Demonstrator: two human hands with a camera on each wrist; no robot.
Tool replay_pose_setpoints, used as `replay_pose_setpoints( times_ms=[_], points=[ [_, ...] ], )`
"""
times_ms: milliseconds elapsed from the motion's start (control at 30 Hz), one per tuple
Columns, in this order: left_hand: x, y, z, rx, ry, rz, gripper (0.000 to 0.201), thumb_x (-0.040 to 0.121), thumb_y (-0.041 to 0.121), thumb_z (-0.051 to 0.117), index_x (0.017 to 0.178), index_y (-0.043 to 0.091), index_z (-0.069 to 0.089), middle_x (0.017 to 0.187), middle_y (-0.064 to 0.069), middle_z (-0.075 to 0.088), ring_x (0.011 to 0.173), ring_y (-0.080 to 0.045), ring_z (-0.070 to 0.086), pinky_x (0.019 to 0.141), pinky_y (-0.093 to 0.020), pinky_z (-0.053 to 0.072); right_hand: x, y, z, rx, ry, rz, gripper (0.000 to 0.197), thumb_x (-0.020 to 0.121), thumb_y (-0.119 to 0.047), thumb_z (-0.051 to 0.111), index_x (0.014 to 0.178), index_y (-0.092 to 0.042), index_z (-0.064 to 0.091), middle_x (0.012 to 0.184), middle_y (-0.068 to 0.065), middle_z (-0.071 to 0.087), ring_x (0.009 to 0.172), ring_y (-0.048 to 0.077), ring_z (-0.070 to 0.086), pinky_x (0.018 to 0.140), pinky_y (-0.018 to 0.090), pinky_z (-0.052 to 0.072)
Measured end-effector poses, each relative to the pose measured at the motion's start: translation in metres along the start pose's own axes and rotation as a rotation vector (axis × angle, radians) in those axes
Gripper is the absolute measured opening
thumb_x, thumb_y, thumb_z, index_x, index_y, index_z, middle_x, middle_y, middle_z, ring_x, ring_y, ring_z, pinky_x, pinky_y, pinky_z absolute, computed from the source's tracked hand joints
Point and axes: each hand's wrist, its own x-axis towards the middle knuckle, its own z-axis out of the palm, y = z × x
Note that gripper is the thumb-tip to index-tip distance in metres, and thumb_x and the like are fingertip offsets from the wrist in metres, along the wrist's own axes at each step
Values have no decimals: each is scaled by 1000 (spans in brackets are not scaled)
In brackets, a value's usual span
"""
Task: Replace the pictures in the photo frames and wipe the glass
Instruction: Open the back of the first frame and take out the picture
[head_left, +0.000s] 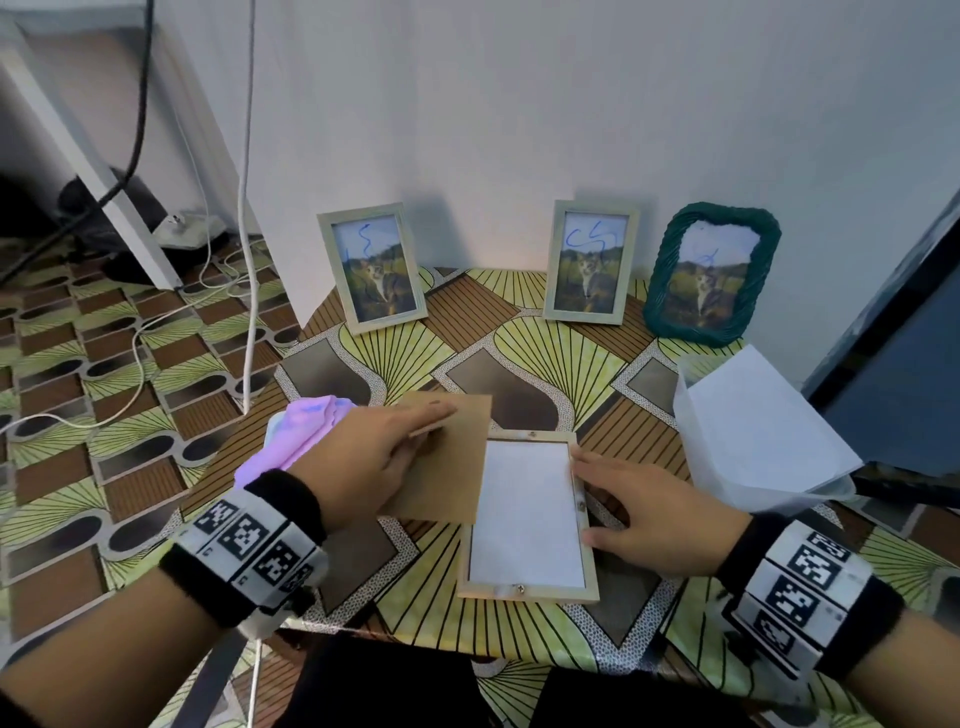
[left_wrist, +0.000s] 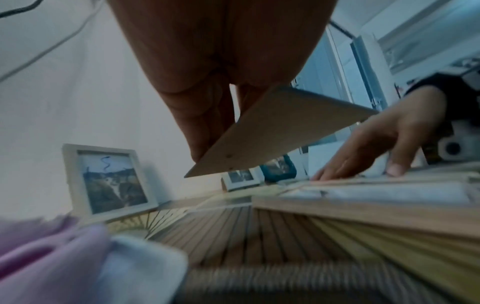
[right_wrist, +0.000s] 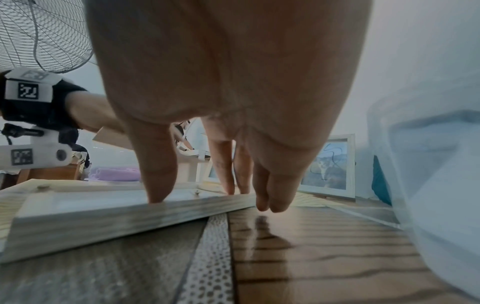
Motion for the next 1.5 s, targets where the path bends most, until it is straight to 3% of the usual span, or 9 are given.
replay_pose_setpoints(
  times_ms=[167,400,533,667,867,1067,1233,1367,1500],
  points=[
    [-21,-19,18,-17,-251,-85,47,103,14,39,147,29,40,142,3,54,121,-15,57,103,-23,39,-3,3,-5,46,28,-1,78,84,-41,71,151,-37,30,160,-16,20,145,0,22,116,19,17],
    [-34,-33,24,2,-340,-112,62,101,10,37,153,39,18,140,6,54,96,-9,61,82,-13,43,-2,1,-3,50,44,41,81,83,-38,74,151,-32,31,160,-17,21,145,2,23,116,21,18],
    [-38,-37,23,56,-421,-97,66,104,15,34,151,49,4,160,18,17,124,-9,56,100,-24,45,0,1,-4,15,31,62,84,83,-38,74,154,-26,29,161,-15,18,146,4,22,120,26,18],
    [-39,-42,23,158,-471,-71,73,100,13,40,151,49,4,162,18,6,135,-10,45,105,-24,40,0,1,-4,-7,34,73,85,83,-39,74,154,-24,30,161,-15,19,147,6,23,121,29,20],
    [-43,-44,29,270,-510,-4,78,101,18,44,152,43,-9,165,4,-1,150,-12,14,111,-17,17,-1,0,-5,-8,32,79,85,83,-38,75,153,-23,31,161,-15,20,146,6,24,119,26,19],
    [-46,-29,49,501,-559,4,78,101,26,32,147,27,-31,161,-20,-15,151,-28,-6,123,-36,3,1,-2,-2,-32,61,56,81,83,-34,75,152,-22,35,161,-11,23,146,7,25,113,19,15],
    [-40,-18,37,354,-459,-38,64,102,36,33,157,29,0,163,-9,13,150,-20,16,121,-37,18,-6,-10,-1,-52,200,-48,60,82,-29,75,138,-22,56,138,-9,57,127,6,50,109,21,37],
    [-28,1,33,85,-233,98,46,101,27,43,146,18,40,143,1,49,128,-19,48,101,-34,44,-9,-20,0,-42,261,-131,42,88,-36,66,128,-22,63,119,-12,63,107,3,56,94,23,47],
    [-12,20,52,195,-225,189,52,100,44,36,147,21,41,147,1,48,132,-19,45,105,-38,42,0,-22,4,-132,220,-143,50,93,-47,56,136,-22,56,135,-9,55,126,8,46,106,29,40]
  ],
)
